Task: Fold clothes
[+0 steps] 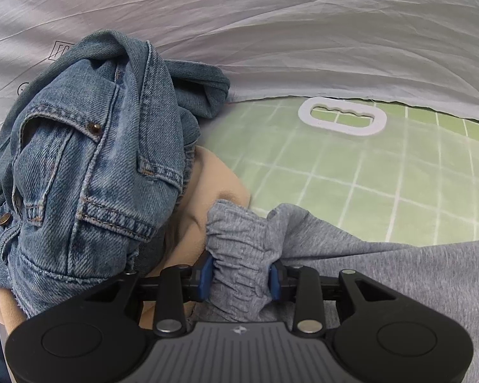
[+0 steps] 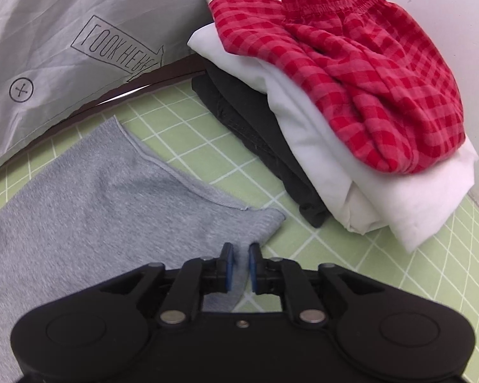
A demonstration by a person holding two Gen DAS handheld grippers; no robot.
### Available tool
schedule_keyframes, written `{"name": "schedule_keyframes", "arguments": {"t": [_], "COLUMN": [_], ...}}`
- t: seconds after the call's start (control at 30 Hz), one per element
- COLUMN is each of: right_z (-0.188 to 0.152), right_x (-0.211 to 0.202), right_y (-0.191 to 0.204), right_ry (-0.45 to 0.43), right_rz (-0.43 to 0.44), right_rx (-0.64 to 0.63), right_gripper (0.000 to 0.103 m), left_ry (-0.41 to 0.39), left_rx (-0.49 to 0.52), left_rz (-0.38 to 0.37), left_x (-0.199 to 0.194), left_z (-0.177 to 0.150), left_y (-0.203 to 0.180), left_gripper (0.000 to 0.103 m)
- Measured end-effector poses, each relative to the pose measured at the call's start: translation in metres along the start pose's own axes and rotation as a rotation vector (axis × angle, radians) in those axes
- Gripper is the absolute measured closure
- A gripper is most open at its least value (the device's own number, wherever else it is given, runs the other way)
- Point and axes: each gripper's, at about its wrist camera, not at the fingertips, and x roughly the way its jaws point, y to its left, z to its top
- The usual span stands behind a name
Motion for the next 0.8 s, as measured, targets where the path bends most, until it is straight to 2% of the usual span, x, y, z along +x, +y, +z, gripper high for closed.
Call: {"name": "schedule_keyframes", "arguments": {"t": [0.03, 0.07, 0.1, 0.2, 0.23, 0.3, 0.37, 0.53, 0.6, 0.7, 0.8], "right_z": [0.0, 0.0, 0.0, -0.004, -0.006, -0.012, -0.021, -0.047, -0.061, -0.083, -0.108], "right_x": [-0.001, -0.004, -0.006, -0.022, -0.028, -0.041, -0.056, -0.093, -0.108, -0.126, -0.135], "right_y": [0.0, 0.001, 0.002, 0.005, 0.006, 0.006, 0.004, -0.01, -0.024, -0.046, -0.067], "right_ry": [-0.003, -0.009, -0.016, -0.067, -0.081, -0.104, -0.12, -0.151, -0.158, -0.144, -0.108], "right_rz": [-0.006, -0.012, -0.016, -0.01, 0.001, 0.039, 0.098, 0.184, 0.22, 0.278, 0.322], "right_rx": [-0.004, -0.017, -0.032, -0.104, -0.121, -0.141, -0.147, -0.192, -0.189, -0.169, -0.148], "right_gripper": [0.075, 0.063, 0.047, 0.02, 0.018, 0.015, 0.013, 0.01, 0.005, 0.003, 0.003], "left_ry": [0.006, 0.015, 0.024, 0.039, 0.036, 0.014, -0.012, -0.062, -0.077, -0.093, -0.07], "left_rx": [-0.005, -0.013, -0.023, -0.043, -0.044, -0.038, -0.021, -0.008, -0.013, -0.011, -0.016], "left_rz": [-0.004, -0.012, -0.022, -0.049, -0.056, -0.067, -0.075, -0.123, -0.16, -0.204, -0.25], "left_x": [0.0, 0.0, -0.001, -0.006, -0.009, -0.02, -0.032, -0.072, -0.093, -0.12, -0.14], "left_z": [0.001, 0.002, 0.003, 0.004, 0.004, 0.003, 0.002, -0.006, -0.016, -0.043, -0.078], "left_y": [0.001, 0.002, 0.004, 0.007, 0.007, 0.007, 0.008, 0.02, 0.026, 0.031, 0.029], "left_gripper": [0.06, 0.056, 0.053, 0.049, 0.047, 0.032, 0.025, 0.025, 0.022, 0.019, 0.019]}}
